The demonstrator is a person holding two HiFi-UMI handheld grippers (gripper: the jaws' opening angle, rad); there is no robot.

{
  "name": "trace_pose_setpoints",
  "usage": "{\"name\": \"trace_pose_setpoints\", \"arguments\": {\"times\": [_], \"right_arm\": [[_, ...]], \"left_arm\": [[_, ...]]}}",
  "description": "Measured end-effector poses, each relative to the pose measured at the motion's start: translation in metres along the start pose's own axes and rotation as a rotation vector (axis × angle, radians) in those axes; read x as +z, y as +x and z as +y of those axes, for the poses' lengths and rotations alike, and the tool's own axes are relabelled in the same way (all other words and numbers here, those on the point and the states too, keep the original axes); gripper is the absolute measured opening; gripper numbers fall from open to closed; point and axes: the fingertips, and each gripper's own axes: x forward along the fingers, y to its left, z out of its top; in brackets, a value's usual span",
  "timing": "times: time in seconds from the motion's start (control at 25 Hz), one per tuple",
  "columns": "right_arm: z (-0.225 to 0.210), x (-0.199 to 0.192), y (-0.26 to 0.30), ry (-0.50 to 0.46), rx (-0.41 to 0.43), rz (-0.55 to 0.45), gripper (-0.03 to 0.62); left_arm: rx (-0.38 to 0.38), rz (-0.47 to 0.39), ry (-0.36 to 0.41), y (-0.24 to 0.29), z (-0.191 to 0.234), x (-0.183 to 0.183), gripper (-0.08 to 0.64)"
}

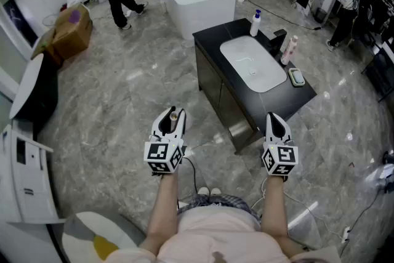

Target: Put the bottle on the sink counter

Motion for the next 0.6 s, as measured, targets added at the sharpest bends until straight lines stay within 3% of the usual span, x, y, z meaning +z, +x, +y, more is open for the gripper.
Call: {"name": "trace_pose_setpoints", "arguments": {"times": [0.6], "right_arm": [[0.015, 0.007, 0.008, -0.027, -0.001, -0.038, 0.014]], "left_arm": [[-0.021, -0.004, -0.005, 0.007, 0.010, -0.003, 0.133]]}}
